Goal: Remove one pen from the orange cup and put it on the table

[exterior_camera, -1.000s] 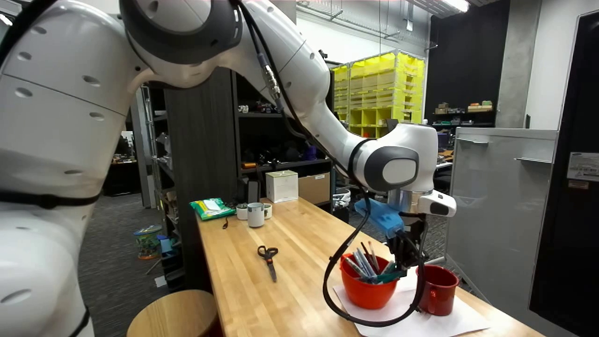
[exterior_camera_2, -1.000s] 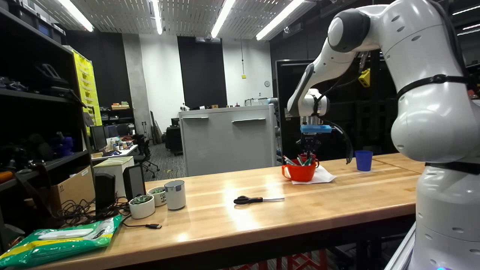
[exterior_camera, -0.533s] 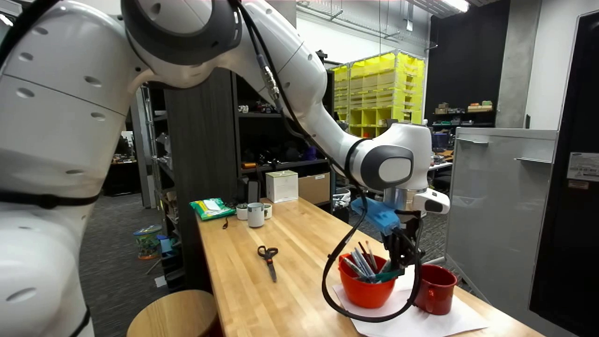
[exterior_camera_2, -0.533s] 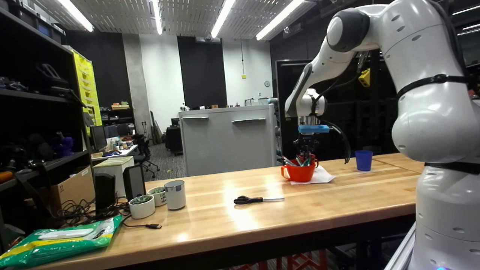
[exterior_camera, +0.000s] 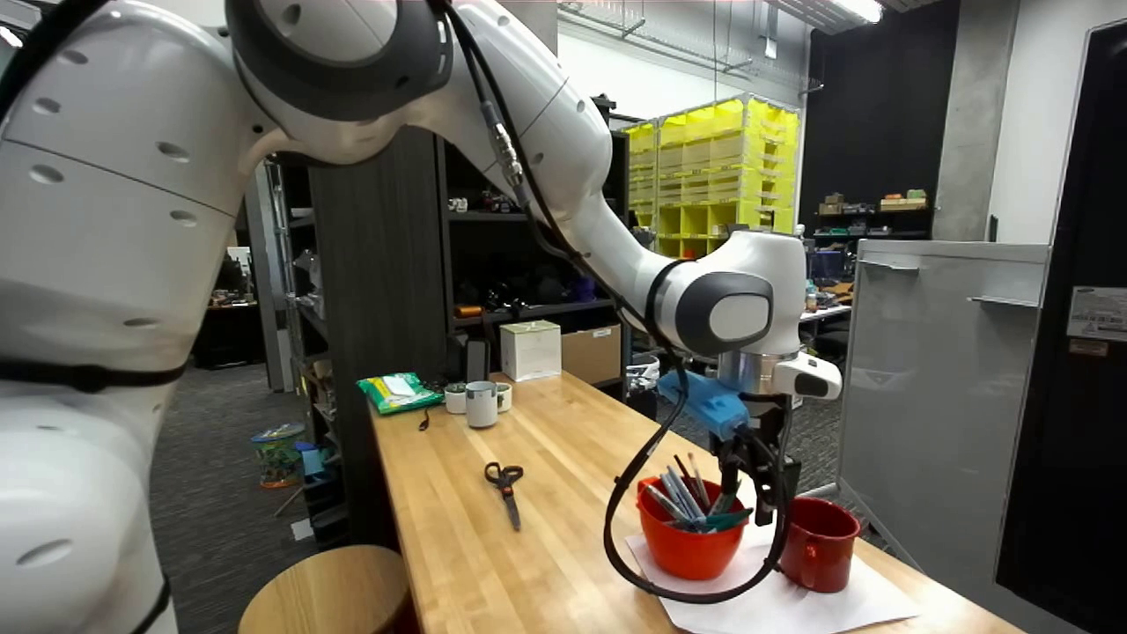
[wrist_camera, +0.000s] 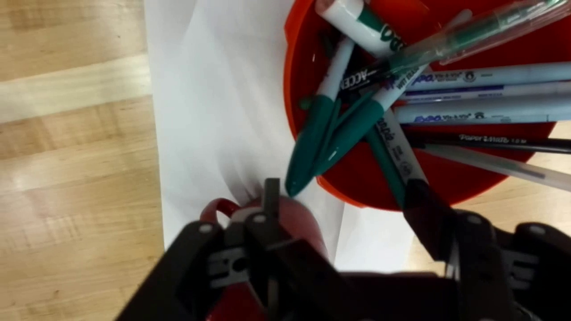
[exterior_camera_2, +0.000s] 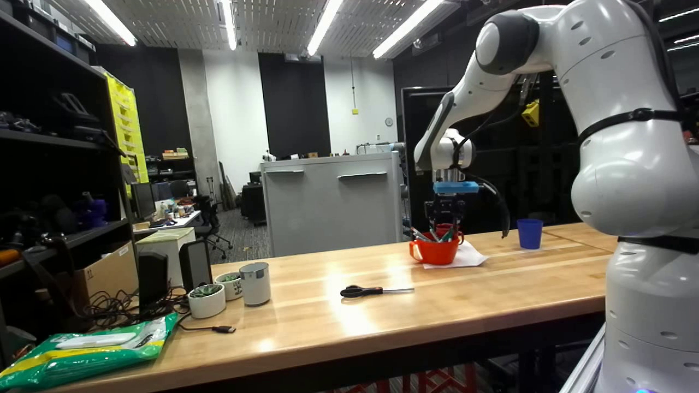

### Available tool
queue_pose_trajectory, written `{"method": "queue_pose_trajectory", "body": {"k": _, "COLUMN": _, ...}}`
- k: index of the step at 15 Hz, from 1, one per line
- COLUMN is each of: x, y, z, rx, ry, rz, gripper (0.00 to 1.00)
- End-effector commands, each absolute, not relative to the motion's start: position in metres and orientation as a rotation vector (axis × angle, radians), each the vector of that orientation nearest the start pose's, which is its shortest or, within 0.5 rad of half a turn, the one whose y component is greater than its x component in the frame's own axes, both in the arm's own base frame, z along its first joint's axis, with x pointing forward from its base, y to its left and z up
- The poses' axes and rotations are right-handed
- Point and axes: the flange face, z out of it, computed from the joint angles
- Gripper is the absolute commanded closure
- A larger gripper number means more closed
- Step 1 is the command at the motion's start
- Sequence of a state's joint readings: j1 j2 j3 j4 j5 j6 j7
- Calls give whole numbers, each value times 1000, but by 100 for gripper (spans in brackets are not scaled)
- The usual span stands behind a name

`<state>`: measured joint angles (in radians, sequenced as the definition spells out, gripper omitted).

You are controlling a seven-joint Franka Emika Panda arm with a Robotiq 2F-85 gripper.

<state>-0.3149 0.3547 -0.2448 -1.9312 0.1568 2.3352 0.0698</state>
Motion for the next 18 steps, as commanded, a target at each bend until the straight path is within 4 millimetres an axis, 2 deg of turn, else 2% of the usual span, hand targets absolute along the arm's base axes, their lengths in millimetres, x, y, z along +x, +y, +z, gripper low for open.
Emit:
{"method": "queue_pose_trajectory", "body": {"k": 1, "x": 518, "y": -315, "z": 328, "rx": -2919, "ry": 1147, "rz": -88, "gripper": 1}}
{"method": "queue_pose_trajectory", "body": {"k": 8, "x": 508, "y": -308, "z": 326, "rx": -2871, "ry": 1269, "rz": 2, "gripper": 0}}
{"method": "queue_pose_trajectory", "body": {"k": 18, "x": 516, "y": -316, "z": 319, "rx": -2805, "ry": 1334, "rz": -86, "gripper": 0}}
